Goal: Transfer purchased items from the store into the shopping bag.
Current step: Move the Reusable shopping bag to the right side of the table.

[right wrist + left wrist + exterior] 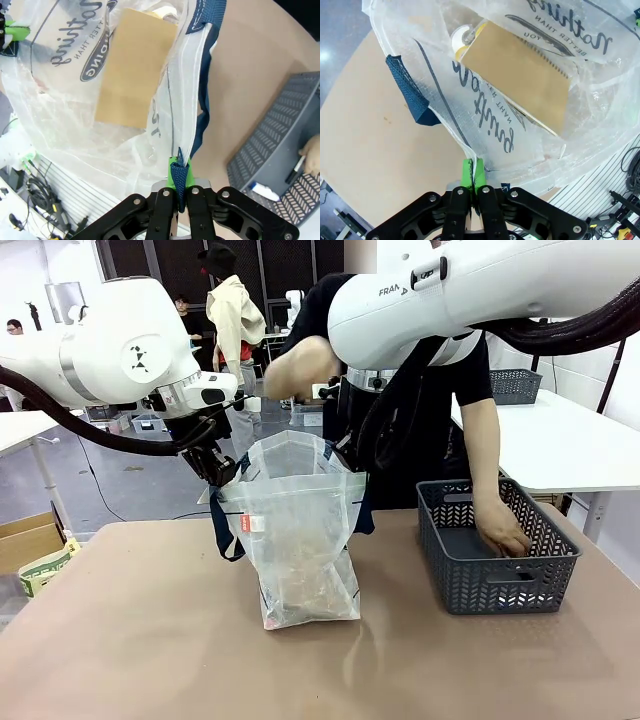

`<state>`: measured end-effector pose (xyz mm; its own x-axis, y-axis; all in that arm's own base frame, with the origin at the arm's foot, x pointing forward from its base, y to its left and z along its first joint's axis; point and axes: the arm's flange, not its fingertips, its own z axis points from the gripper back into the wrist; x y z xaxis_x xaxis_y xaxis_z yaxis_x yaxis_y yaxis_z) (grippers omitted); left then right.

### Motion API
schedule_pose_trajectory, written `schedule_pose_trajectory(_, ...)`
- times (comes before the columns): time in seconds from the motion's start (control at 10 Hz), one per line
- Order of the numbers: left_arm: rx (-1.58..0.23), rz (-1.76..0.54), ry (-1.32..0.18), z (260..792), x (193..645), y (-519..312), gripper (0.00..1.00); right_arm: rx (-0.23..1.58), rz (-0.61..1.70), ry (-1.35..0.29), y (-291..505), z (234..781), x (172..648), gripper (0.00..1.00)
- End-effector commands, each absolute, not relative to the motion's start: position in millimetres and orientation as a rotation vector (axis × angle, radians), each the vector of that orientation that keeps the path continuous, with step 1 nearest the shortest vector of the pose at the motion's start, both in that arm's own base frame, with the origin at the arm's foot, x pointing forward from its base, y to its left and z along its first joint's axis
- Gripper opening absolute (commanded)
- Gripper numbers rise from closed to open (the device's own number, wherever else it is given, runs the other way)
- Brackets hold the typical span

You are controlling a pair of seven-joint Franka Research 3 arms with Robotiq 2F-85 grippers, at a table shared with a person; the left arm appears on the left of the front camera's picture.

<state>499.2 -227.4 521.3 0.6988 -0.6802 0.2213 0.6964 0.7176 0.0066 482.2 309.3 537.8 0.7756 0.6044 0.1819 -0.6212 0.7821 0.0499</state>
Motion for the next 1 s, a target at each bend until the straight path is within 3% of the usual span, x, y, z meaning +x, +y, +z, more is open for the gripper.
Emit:
schedule_pose_trajectory(0.0, -0.073, -0.768, -0.212, 520.1, 499.2, -225.3, 0.0, 0.108, 0.679, -0.159, 308.0, 537.8, 482.9, 0.0)
schedule_pose_trajectory(0.9, -0.073, -0.768, -0.212, 520.1, 499.2, -225.3, 0.0, 0.108, 0.679, -0.159, 308.0, 537.8, 482.9, 0.0)
